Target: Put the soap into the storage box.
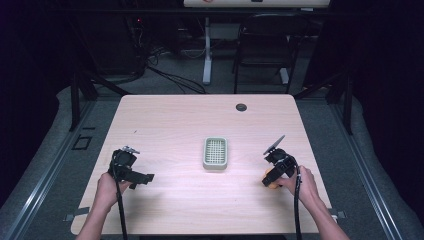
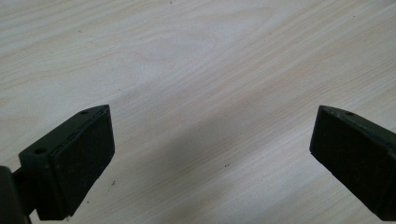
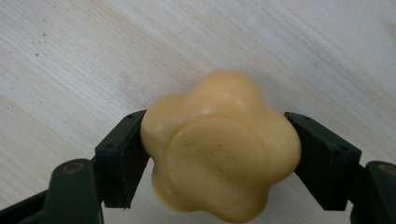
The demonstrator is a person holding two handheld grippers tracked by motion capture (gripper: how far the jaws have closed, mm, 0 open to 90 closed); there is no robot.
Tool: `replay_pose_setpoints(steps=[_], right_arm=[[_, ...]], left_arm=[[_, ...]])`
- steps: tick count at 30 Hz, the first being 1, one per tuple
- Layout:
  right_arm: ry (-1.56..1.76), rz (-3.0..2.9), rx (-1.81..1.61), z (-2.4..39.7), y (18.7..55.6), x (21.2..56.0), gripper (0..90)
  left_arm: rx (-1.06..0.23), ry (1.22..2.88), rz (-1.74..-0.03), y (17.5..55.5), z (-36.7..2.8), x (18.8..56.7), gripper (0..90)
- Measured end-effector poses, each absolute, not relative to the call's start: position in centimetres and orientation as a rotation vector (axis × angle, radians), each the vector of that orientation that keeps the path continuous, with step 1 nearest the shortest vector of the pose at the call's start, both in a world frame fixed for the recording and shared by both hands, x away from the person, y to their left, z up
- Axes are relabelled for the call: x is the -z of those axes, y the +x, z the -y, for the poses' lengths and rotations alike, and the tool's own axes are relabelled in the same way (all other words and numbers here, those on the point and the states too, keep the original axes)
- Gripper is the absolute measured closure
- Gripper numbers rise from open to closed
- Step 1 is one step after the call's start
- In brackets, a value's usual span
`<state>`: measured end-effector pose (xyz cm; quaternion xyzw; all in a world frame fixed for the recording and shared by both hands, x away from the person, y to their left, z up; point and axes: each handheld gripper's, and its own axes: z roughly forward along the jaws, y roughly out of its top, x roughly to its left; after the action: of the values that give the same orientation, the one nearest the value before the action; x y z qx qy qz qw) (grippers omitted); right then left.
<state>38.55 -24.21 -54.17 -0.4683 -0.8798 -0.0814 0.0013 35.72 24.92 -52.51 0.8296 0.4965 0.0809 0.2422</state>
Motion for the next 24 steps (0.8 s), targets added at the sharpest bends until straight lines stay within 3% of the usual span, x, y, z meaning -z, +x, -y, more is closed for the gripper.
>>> replay_pose_setpoints(steps=[24], right_arm=[[-1.492, 2.735, 0.349, 24.6, 38.5, 52.9, 25.2]], left_arm=[[-0.221, 2.271, -1.359, 35.7, -24.9, 52.5, 0.0]])
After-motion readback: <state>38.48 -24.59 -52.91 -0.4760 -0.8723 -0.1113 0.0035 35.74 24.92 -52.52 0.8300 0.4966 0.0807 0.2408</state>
